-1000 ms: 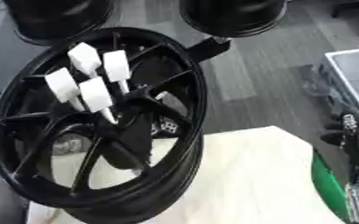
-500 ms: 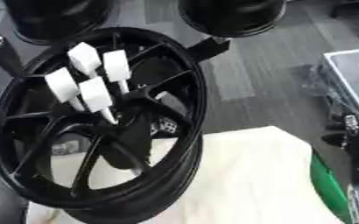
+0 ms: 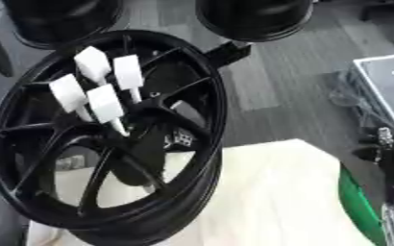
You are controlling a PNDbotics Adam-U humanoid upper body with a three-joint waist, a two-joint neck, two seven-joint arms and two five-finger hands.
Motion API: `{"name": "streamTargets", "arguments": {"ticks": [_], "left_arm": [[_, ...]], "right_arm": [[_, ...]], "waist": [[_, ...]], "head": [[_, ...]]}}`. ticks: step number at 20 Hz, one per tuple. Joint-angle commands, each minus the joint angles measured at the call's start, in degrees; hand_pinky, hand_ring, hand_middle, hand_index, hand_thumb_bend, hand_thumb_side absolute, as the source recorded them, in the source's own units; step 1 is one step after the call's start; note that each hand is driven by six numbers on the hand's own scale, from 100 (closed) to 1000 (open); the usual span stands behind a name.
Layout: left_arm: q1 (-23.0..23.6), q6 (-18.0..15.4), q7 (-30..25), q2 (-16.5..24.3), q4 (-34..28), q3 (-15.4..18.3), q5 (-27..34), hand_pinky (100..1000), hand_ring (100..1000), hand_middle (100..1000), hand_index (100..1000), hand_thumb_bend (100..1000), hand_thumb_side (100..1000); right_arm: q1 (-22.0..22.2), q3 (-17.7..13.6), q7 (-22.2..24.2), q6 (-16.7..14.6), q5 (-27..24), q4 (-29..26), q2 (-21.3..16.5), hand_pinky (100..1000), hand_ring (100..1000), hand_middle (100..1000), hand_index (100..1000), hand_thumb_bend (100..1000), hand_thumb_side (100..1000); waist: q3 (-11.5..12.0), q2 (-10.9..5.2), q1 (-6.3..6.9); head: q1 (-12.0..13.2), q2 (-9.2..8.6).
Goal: Pull the pin out of the wheel hub.
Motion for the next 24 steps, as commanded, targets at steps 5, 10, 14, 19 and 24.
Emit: {"name": "streamTargets", "arguments": {"ticks": [5,10,14,19,24], "left_arm": [[-5.6,-15.5,-18.8,-2.1,3.7,-1.0,-2.7,412,274,702,788,578,123],[-8.3,-17.6,-18.8,-5.1,6.3,-4.4,-6.3,410,265,717,786,557,100],[-9.3,-19.3,-18.8,-7.1,8.1,-6.9,-7.9,404,259,712,778,569,100],[-10.2,-20.7,-18.8,-8.8,9.9,-9.0,-9.2,404,258,713,780,564,100],[-10.8,-21.1,-18.8,-9.9,11.2,-10.2,-10.7,398,242,686,766,542,100]], "right_arm": [[-0.4,0.0,0.2,-0.2,0.1,-0.6,-1.0,669,537,587,751,100,972],[-0.6,0.2,0.4,-0.2,0.1,-0.7,-1.0,669,537,587,751,100,968],[-0.8,0.3,0.5,-0.3,0.2,-0.9,-1.0,669,537,586,751,100,966],[-1.0,0.5,0.7,-0.3,0.2,-1.0,-1.0,669,537,586,751,100,963],[-1.2,0.6,0.8,-0.4,0.3,-1.1,-1.1,668,537,586,750,100,958]], "waist": [[-0.3,-1.16,-0.07],[-0.8,-1.12,0.02],[-1.1,-1.02,0.11],[-1.5,-0.98,0.26],[-1.7,-0.96,0.36]], "head": [[0.1,-0.12],[0.4,-0.12],[0.5,-0.12],[0.7,-0.12],[1.0,-0.12]]}}
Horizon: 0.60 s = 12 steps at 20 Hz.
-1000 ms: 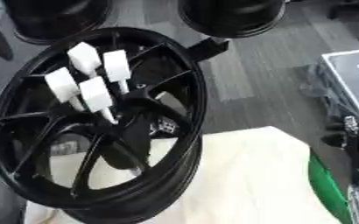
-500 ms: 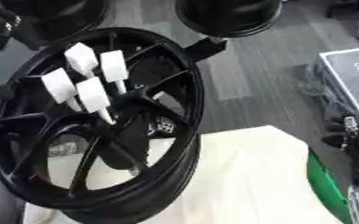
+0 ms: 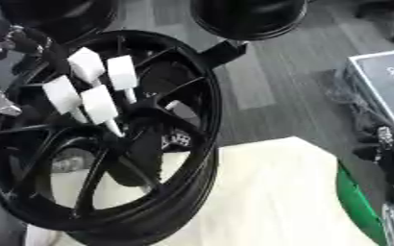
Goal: Pull the pin out of the wheel hub.
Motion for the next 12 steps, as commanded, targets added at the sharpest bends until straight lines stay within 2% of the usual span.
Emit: {"name": "streamTargets", "arguments": {"ticks": [1,4,9,11,12], "left_arm": [[-1.0,-20.2,-19.8,0.7,0.5,-0.4,-1.4,391,230,664,751,525,100],[-0.7,-20.2,-19.8,0.5,0.8,-0.9,-2.6,362,187,609,705,493,100],[-0.4,-20.2,-19.8,0.4,1.2,-1.1,-2.4,334,162,584,686,470,100],[-0.3,-20.2,-19.8,0.3,1.4,-1.3,-2.1,324,152,563,667,402,100],[-0.3,-20.2,-19.8,0.2,1.6,-1.3,-2.0,319,143,541,650,336,100]], "right_arm": [[-0.7,0.0,0.3,-0.2,0.3,-1.1,-1.1,668,537,586,750,100,958],[-0.8,0.1,0.4,-0.2,0.3,-1.1,-1.1,669,537,586,750,100,958],[-0.8,0.1,0.4,-0.2,0.4,-1.2,-1.1,668,537,586,750,100,956],[-0.9,0.1,0.4,-0.2,0.4,-1.2,-1.1,668,537,586,750,100,956],[-0.9,0.2,0.4,-0.2,0.4,-1.2,-1.1,669,537,586,751,100,955]], "waist": [[-0.2,-0.93,-0.13],[-0.2,-0.89,-0.07],[-0.3,-0.88,-0.05],[-0.3,-0.87,-0.09],[-0.3,-0.88,-0.11]], "head": [[0.3,-0.12],[0.2,-0.12],[0.3,-0.12],[0.3,-0.12],[0.3,-0.12]]}}
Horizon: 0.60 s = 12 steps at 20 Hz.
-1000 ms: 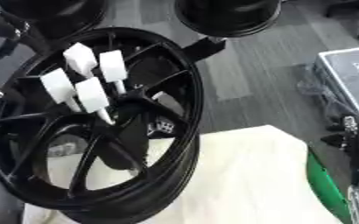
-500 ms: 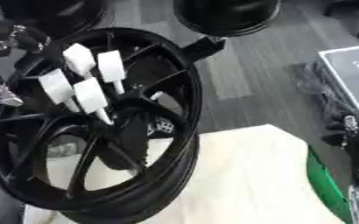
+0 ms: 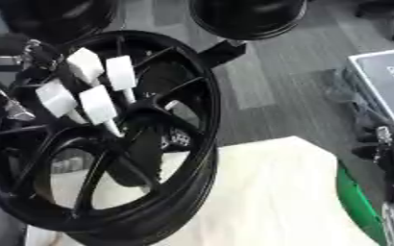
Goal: Pull the pin out of the wheel hub.
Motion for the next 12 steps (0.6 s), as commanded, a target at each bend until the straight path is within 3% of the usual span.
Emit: {"name": "streamTargets", "arguments": {"ticks": [1,5,12], "left_arm": [[-0.6,-20.0,-19.9,1.0,0.2,0.4,0.7,308,134,524,635,312,100],[-1.1,-18.6,-19.9,0.8,0.3,1.5,3.1,289,107,443,565,276,105],[-3.2,-14.3,-19.9,1.5,-1.1,5.2,9.4,294,100,413,549,311,118]], "right_arm": [[-0.4,0.0,0.1,-0.1,0.1,-1.2,-1.1,669,537,586,751,100,956],[-0.4,0.0,0.1,-0.1,0.1,-1.1,-1.1,669,537,586,751,100,957],[-0.4,0.0,0.1,0.0,0.1,-0.9,-1.1,669,537,585,751,100,963]], "waist": [[0.0,-0.89,-0.23],[0.1,-0.92,-0.24],[0.3,-1.08,-0.28]], "head": [[0.3,-0.12],[0.3,-0.12],[0.3,-0.12]]}}
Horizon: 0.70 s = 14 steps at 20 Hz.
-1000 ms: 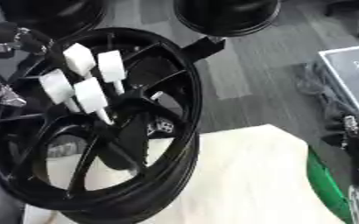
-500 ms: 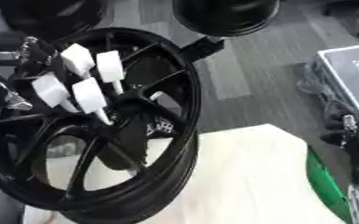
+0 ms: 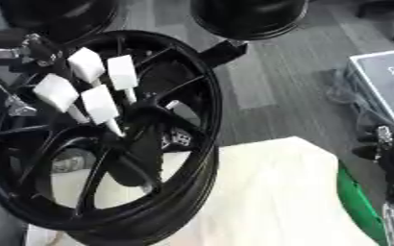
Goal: Pull the pin out of the wheel hub.
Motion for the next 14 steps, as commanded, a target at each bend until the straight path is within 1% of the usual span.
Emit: {"name": "streamTargets", "arguments": {"ticks": [1,4,7,8,11,13,14], "left_arm": [[-2.2,-15.9,-17.7,2.4,-1.4,3.7,3.6,294,100,412,548,315,122],[-2.5,-14.2,-17.7,4.7,-2.5,7.4,6.9,301,100,414,550,319,141],[-0.7,-12.6,-17.7,8.9,-4.7,13.6,12.3,307,100,423,559,335,169],[0.6,-12.0,-17.7,10.6,-5.4,15.8,14.2,307,100,423,559,335,169],[4.1,-10.2,-17.6,14.0,-6.9,20.3,17.8,309,100,429,567,349,182],[9.8,-8.9,-17.3,17.4,-5.6,26.2,20.2,312,102,432,572,368,182],[12.5,-8.5,-17.2,18.5,-4.8,28.5,21.1,318,106,435,577,375,181]], "right_arm": [[-0.3,0.0,0.0,0.0,0.1,-0.9,-1.1,669,537,585,751,100,965],[-0.3,-0.1,-0.2,0.0,0.0,-0.7,-1.1,669,537,585,751,100,971],[0.0,-0.5,-0.5,0.1,-0.1,-0.5,-1.0,669,537,585,751,100,981],[0.1,-0.6,-0.6,0.1,-0.2,-0.5,-1.0,669,537,585,751,100,981],[0.3,-0.8,-0.9,0.1,-0.3,-0.5,-1.0,670,537,585,752,100,984],[0.6,-1.2,-1.3,0.2,-0.4,-0.4,-0.9,670,537,585,751,100,984],[0.7,-1.4,-1.4,0.2,-0.4,-0.4,-0.8,670,537,585,752,100,983]], "waist": [[0.1,-1.13,-0.2],[0.5,-1.22,-0.19],[1.3,-1.25,-0.15],[1.6,-1.25,-0.16],[2.1,-1.24,-0.25],[3.0,-1.2,-0.53],[3.2,-1.18,-0.65]], "head": [[0.1,-0.12],[0.0,-0.12],[-0.4,-0.12],[-0.5,-0.12],[-0.8,-0.12],[-1.5,-0.12],[-1.7,-0.12]]}}
